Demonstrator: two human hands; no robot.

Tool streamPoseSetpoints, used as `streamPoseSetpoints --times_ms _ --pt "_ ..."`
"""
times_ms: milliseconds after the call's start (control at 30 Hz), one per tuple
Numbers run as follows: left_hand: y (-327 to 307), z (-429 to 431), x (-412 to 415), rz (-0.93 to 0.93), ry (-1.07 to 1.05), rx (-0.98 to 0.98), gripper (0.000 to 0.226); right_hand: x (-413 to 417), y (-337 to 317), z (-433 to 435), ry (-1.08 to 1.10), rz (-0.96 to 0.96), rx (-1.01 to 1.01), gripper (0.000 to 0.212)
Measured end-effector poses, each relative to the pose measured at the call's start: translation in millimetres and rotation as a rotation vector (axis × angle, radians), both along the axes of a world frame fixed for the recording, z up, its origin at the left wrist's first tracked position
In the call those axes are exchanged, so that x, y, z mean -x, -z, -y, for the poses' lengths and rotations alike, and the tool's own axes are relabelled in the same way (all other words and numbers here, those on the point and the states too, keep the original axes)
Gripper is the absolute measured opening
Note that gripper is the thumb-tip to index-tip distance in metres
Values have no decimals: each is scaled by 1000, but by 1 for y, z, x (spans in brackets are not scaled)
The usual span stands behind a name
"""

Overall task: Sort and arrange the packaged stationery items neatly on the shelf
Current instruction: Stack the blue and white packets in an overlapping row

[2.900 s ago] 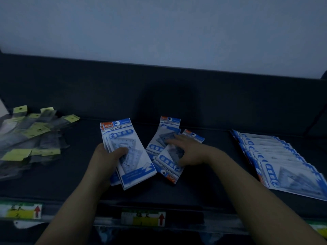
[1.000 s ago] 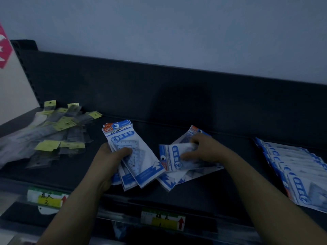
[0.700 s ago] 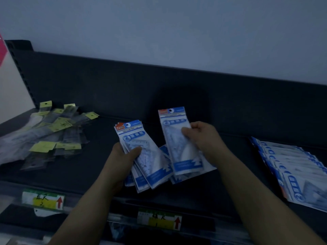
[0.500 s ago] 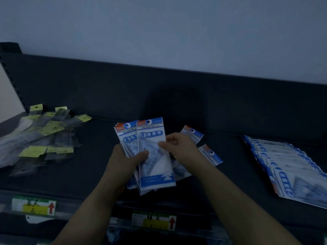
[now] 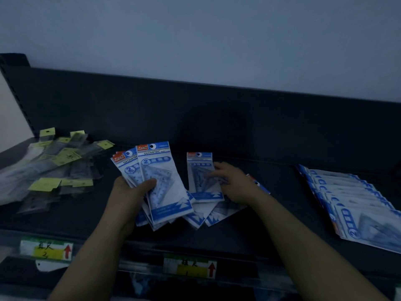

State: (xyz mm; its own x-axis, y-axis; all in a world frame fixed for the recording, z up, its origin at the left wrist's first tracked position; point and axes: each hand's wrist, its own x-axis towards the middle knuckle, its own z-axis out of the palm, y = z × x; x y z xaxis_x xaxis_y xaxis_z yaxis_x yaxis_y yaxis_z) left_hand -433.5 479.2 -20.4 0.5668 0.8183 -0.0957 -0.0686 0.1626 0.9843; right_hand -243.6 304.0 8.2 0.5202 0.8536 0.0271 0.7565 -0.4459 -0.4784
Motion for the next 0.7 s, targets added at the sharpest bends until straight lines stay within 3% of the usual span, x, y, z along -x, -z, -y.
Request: streamPoseSetpoints --times_ms 100,233,333,467,567,700 --pt "0 -5 4 9 -17 -9 31 10 1 -7 226 61 -116 30" --pt "6 -10 7 13 -29 -16 37 20 7 -28 373 101 87 75" --pt "12 -13 8 -5 -21 -40 43 21 8 -44 376 44 102 86" --pt "16 -14 8 -36 2 -62 48 16 4 -52 385 -212 69 74" --pt "17 -11 7 -47 -7 -83 48 15 3 -49 352 -371 -155 41" --pt "15 -7 4 -45 -38 -71 41 21 -8 -36 328 -478 -483 32"
